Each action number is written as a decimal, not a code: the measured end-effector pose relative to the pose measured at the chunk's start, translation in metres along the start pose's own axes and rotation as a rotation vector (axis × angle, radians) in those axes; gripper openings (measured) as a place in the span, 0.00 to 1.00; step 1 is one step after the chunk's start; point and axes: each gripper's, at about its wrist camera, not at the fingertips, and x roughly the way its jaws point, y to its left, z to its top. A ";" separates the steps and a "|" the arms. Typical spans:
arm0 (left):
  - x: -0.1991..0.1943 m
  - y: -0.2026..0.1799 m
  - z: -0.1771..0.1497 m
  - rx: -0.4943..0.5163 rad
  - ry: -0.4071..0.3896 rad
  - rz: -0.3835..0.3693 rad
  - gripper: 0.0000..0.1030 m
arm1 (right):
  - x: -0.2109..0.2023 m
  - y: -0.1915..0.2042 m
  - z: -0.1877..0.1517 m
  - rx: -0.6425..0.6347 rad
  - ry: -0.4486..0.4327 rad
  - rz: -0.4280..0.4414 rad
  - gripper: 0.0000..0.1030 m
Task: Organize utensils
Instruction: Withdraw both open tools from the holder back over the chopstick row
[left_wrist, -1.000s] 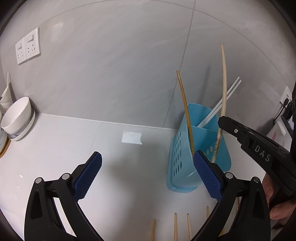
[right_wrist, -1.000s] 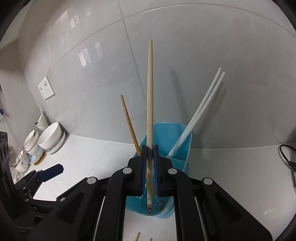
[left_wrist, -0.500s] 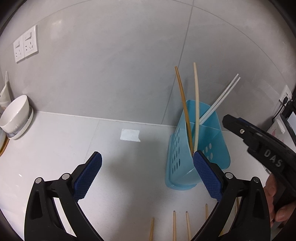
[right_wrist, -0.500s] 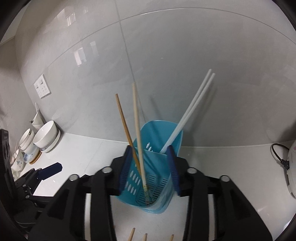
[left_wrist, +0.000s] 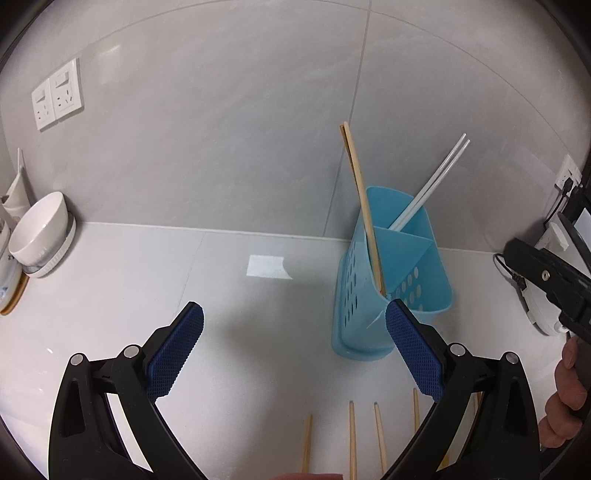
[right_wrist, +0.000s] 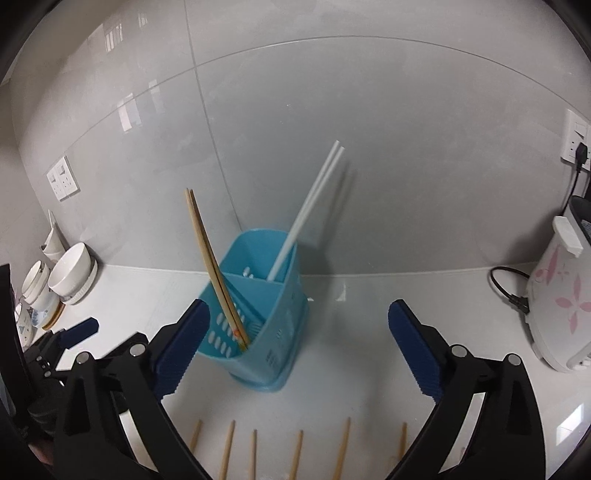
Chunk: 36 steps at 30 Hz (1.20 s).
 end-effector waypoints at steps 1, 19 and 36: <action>-0.002 0.000 -0.002 -0.005 0.002 -0.001 0.94 | -0.003 -0.003 -0.003 -0.002 0.010 -0.006 0.91; -0.028 -0.005 -0.047 0.016 0.066 -0.014 0.94 | -0.042 -0.042 -0.058 0.056 0.089 -0.084 0.91; -0.012 0.009 -0.107 0.013 0.257 0.000 0.93 | -0.043 -0.073 -0.122 0.089 0.252 -0.133 0.80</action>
